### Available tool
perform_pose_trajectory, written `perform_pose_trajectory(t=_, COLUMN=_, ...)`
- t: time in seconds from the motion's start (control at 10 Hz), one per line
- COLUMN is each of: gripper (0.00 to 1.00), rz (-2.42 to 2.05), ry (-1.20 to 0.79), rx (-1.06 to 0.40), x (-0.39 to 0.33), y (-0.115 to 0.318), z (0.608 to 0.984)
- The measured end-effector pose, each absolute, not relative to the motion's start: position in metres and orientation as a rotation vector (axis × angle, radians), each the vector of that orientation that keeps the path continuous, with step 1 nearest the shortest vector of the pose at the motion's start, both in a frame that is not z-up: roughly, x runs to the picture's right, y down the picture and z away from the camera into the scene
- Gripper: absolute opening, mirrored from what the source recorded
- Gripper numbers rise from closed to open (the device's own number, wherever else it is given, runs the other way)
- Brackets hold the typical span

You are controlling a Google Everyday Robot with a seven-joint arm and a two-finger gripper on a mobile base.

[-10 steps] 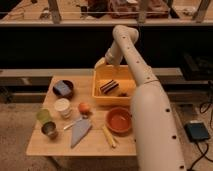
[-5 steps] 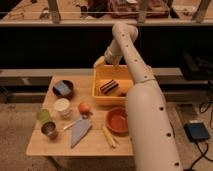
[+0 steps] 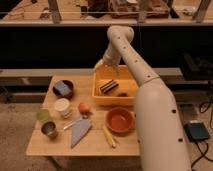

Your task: Wipe red bowl with eraser

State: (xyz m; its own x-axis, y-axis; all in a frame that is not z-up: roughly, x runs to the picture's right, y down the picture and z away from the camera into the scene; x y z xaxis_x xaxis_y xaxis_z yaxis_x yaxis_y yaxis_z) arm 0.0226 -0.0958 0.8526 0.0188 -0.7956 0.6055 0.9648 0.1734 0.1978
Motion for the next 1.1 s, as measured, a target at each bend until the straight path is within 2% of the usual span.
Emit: perform_pose_trajectory(t=1.1, gripper=0.8, rz=-1.211, ry=-0.6, rx=-0.369, x=0.061, y=-0.071, z=0.877)
